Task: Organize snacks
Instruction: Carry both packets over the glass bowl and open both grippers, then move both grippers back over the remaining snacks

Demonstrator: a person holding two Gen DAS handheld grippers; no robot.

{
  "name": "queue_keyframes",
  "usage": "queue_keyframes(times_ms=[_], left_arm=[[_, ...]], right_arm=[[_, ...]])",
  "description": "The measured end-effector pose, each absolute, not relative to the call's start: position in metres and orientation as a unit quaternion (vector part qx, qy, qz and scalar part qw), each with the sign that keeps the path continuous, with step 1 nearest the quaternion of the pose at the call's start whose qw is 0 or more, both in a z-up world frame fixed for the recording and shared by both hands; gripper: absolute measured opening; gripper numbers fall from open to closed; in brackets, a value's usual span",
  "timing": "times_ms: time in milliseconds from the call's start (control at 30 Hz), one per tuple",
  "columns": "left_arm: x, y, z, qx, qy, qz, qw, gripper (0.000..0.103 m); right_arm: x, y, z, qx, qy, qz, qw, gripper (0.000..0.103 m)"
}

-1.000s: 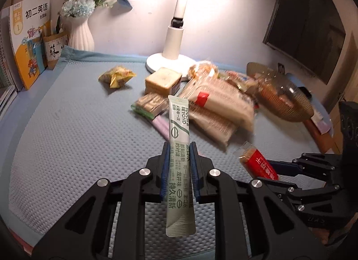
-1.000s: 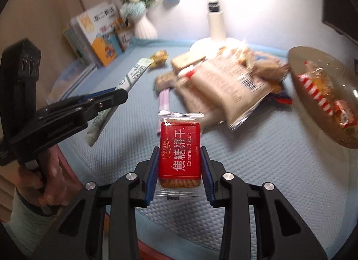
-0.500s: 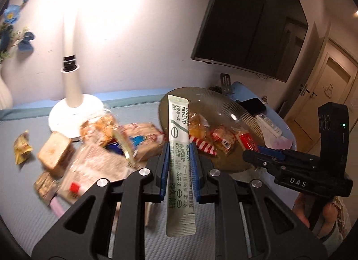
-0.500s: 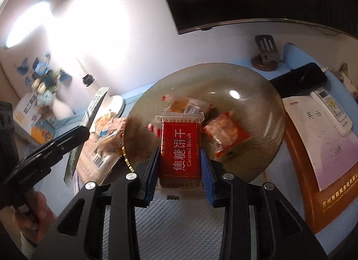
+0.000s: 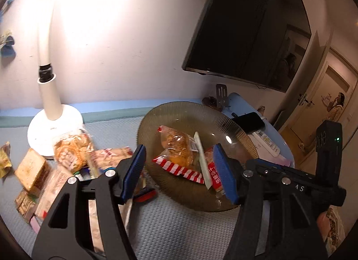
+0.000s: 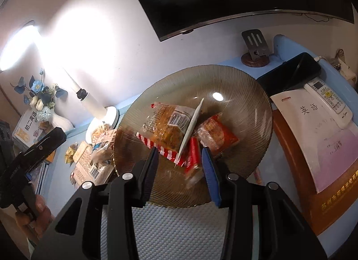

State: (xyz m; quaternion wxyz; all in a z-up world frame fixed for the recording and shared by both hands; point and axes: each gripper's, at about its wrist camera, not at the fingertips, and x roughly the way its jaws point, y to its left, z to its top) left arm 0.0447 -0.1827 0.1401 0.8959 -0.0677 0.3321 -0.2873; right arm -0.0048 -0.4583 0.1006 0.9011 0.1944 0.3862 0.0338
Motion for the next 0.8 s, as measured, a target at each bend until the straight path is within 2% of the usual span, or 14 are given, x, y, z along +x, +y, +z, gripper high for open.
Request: queue_keyframes(times_ms=[233,400,467,533,700,800], left_arm=[[0.006,-0.07,0.15,-0.103,0.302,-0.195,0.928,0.063],[-0.012,0.022,0.134,-0.149,0.304,-0.104,0.935,0.064],[-0.015,0.055,0.118,-0.157,0.311,-0.048,0.936,0.067],[-0.015,0.081,0.1,-0.17,0.321,0.0,0.932,0.074],[-0.004,0.111,0.053,-0.174,0.357,0.048,0.916,0.075],[0.002,0.109,0.035,-0.155,0.369,0.057,0.915,0.078]], right_arm=[[-0.02,-0.384,0.107,0.152,0.382,0.106,0.905,0.042],[-0.022,-0.323,0.093,0.115,0.39,0.16,0.899,0.042],[-0.022,-0.302,0.083,0.096,0.389,0.175,0.899,0.044],[-0.02,-0.286,0.072,0.08,0.388,0.185,0.899,0.052],[-0.008,-0.261,0.046,0.055,0.403,0.186,0.894,0.055],[-0.008,-0.257,0.032,0.046,0.406,0.185,0.894,0.064]])
